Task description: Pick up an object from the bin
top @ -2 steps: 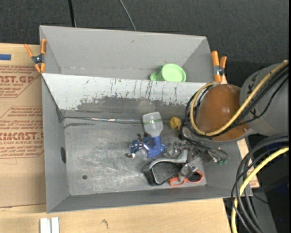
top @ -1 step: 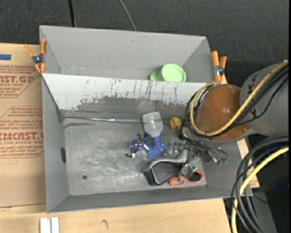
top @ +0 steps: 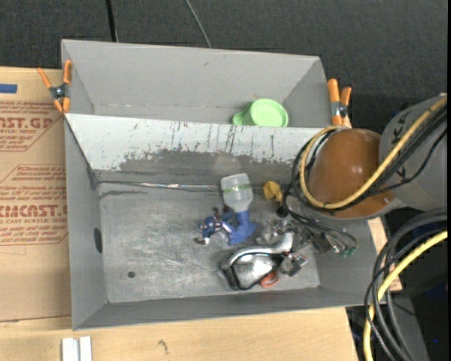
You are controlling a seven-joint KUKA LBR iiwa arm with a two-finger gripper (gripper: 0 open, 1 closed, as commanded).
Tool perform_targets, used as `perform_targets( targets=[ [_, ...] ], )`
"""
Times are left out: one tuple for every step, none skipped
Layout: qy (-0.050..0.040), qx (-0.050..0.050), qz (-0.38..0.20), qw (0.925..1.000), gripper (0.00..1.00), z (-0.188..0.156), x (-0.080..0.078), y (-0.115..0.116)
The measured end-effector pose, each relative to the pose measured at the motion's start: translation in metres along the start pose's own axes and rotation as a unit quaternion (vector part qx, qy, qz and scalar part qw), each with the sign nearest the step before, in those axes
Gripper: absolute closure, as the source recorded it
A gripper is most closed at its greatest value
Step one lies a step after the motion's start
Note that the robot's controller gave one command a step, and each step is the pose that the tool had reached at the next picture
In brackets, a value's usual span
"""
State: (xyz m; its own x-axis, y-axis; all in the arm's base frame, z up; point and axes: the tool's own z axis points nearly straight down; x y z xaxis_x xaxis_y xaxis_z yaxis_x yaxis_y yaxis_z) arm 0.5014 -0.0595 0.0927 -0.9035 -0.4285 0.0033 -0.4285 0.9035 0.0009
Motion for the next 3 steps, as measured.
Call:
perform_targets(
  targets=[
    [0.0008, -0.001, 0.005, 1.0, 1.0, -0.028, -0.003, 0.006],
    [-0.001, 0.0, 0.005, 1.0, 1.0, -0.041, 0.003, 0.012],
    [0.004, -0.003, 0.002, 1.0, 1.0, -0.082, 0.0, 0.013]
  ],
)
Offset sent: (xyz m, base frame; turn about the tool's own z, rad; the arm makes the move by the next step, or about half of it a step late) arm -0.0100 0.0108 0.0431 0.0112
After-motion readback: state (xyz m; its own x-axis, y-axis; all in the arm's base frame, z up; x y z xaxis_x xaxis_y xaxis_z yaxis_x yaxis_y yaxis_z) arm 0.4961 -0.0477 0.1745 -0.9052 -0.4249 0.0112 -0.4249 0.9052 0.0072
